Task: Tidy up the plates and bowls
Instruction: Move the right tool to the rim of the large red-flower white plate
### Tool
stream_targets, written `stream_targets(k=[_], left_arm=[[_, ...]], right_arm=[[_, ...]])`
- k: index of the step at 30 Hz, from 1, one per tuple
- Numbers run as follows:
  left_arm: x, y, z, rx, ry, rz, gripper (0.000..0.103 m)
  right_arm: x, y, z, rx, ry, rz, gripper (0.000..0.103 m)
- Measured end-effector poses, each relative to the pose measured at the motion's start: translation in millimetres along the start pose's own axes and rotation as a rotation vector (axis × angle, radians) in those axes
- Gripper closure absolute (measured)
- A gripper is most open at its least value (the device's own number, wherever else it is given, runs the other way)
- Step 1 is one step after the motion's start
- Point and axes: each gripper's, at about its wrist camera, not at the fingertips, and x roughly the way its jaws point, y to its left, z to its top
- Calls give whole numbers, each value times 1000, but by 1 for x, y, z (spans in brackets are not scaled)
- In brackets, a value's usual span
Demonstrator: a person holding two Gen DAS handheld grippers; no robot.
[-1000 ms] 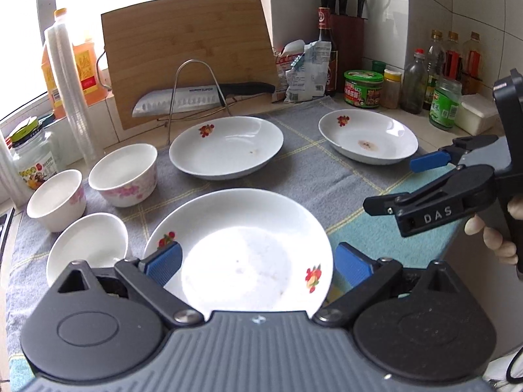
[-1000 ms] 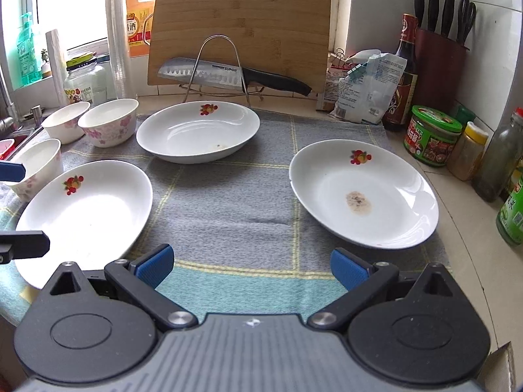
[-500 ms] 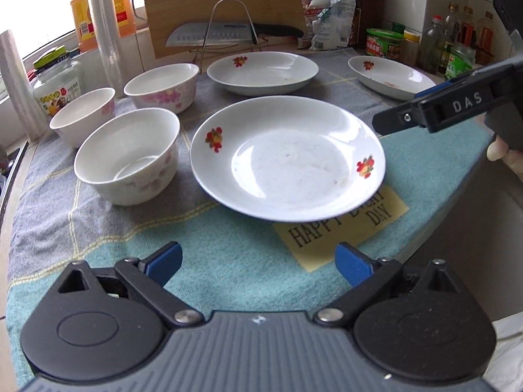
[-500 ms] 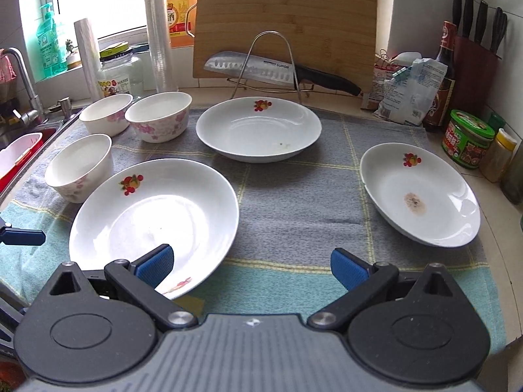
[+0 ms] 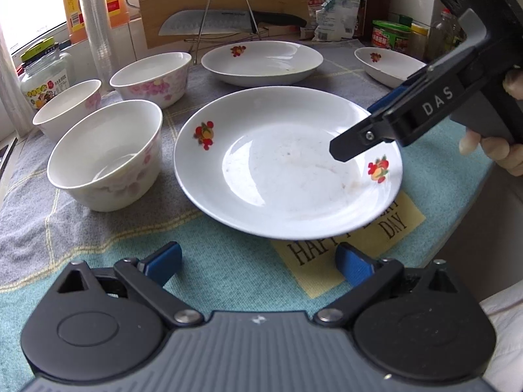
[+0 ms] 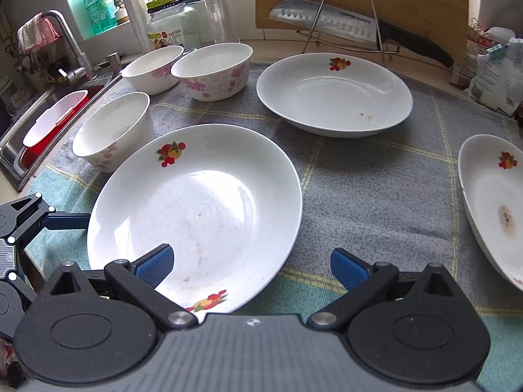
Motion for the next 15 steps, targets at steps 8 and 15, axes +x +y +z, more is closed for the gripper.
stream_targets(k=[8,15], left_arm=[[7,4,3,-16,-1,-25,1],[10,8,7,33,2,-69,1]], right_arm=[[28,-7,22,-87,48,52,0],[33,1,25,-155,86,20,0]])
